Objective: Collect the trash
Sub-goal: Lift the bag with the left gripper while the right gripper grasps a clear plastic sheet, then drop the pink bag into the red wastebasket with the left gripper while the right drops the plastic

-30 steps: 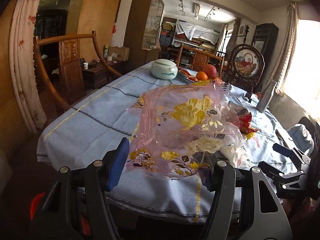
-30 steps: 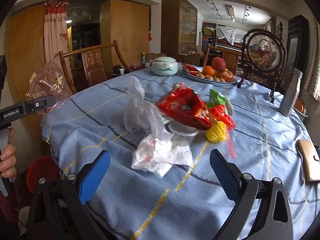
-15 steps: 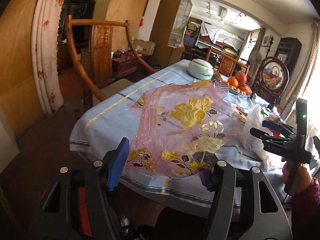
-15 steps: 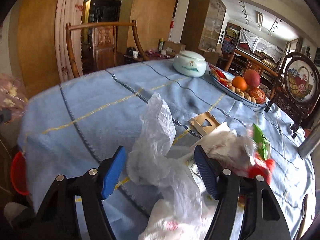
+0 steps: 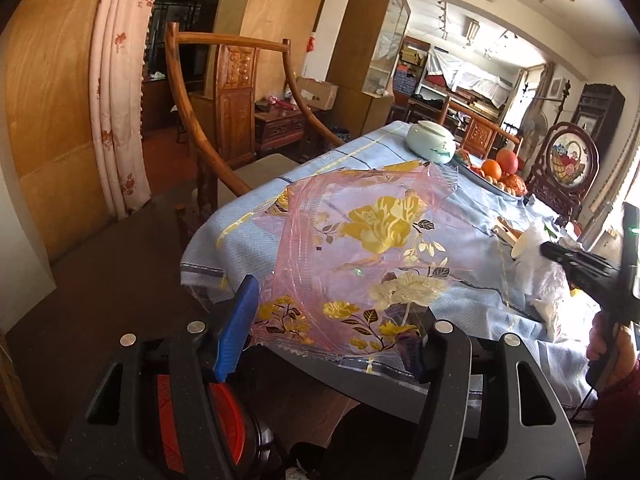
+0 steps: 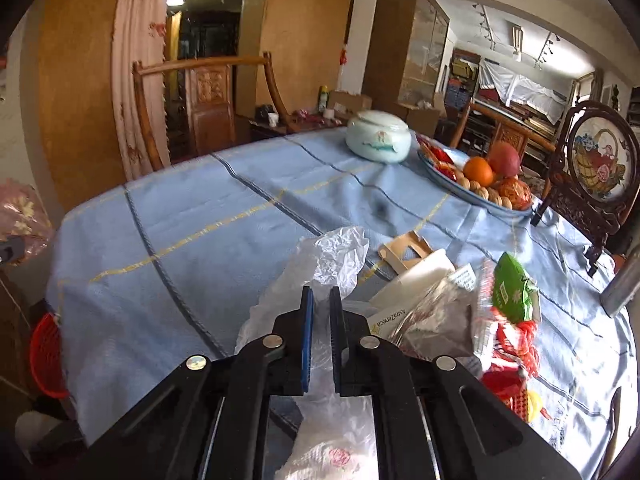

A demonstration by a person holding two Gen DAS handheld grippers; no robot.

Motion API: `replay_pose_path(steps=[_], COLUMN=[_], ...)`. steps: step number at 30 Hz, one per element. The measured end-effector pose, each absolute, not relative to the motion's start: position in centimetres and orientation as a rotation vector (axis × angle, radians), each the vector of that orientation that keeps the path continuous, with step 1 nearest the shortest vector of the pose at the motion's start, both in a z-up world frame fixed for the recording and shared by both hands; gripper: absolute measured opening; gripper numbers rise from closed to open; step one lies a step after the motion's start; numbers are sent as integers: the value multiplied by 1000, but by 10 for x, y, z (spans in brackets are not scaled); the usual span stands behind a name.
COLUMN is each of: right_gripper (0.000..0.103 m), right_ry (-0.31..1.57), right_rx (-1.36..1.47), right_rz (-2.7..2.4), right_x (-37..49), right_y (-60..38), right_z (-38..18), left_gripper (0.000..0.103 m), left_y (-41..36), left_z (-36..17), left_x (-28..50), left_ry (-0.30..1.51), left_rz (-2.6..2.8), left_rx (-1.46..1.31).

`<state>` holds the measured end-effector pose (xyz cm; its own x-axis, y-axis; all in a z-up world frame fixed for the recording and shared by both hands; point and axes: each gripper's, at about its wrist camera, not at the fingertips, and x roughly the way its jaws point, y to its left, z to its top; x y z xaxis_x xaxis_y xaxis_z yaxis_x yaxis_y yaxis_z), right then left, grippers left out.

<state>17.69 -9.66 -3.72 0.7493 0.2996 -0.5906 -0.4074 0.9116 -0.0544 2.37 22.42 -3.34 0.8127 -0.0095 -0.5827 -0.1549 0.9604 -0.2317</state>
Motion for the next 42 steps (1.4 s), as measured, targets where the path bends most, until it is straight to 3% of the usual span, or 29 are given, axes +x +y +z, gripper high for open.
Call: replay_pose_path(steps=[9,15,19,22,24,32,42], right_gripper=[8,8,8,8,8,8,8], right_ry=[471,476,482,491,498,517,652], right_rx=[-119,-128,-119,-129,-140,-168,-201], right_rz=[537,604,615,628,643,771,1047], right_x=[137,126,118,112,111,100,76], right_y=[-91,-71,-61,-47,-35,33,161], right_z=[3,4,6,7,7,11,-15], left_gripper=[62,62,66,75,82,91,93], left_y=[257,292,308,319,325,335,382], left_z=[-45,-100,-145,-165,-169,-148,-145], left_x=[-13,-36,-25,-25,-27,-63,-101], left_ry=[683,810,916,962,963,892,821], left_rz=[261,348,387,404,428,706,906], left_rx=[-294,-409,-434,-478,-502,-464,-586])
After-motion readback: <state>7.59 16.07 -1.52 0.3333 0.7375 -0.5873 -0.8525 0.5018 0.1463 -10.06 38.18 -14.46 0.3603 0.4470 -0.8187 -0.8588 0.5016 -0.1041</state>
